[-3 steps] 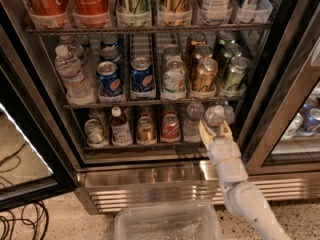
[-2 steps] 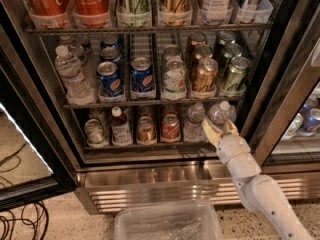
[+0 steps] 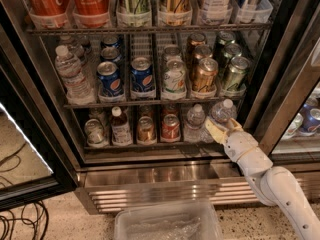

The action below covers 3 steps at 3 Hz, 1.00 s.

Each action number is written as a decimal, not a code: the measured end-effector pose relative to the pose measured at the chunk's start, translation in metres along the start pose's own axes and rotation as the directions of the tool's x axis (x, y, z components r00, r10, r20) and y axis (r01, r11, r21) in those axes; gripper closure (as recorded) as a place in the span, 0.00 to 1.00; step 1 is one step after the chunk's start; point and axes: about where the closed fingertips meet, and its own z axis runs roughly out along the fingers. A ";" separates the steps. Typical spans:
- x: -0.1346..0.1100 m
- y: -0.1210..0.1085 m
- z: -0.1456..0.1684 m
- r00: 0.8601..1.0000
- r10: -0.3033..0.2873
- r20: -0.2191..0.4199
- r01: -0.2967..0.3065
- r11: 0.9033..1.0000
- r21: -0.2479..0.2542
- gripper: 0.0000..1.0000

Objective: Pick water bottle from bottom shelf of fridge

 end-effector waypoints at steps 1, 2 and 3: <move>0.000 0.000 0.000 1.000 0.000 0.000 0.000 1.000 0.000 1.00; -0.002 0.024 -0.006 0.999 0.027 -0.018 -0.028 0.998 -0.052 1.00; -0.008 0.057 -0.021 0.996 0.082 -0.034 -0.085 0.991 -0.100 1.00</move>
Offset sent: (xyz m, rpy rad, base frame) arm -0.0403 0.0419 0.0070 0.0298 0.0486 0.1320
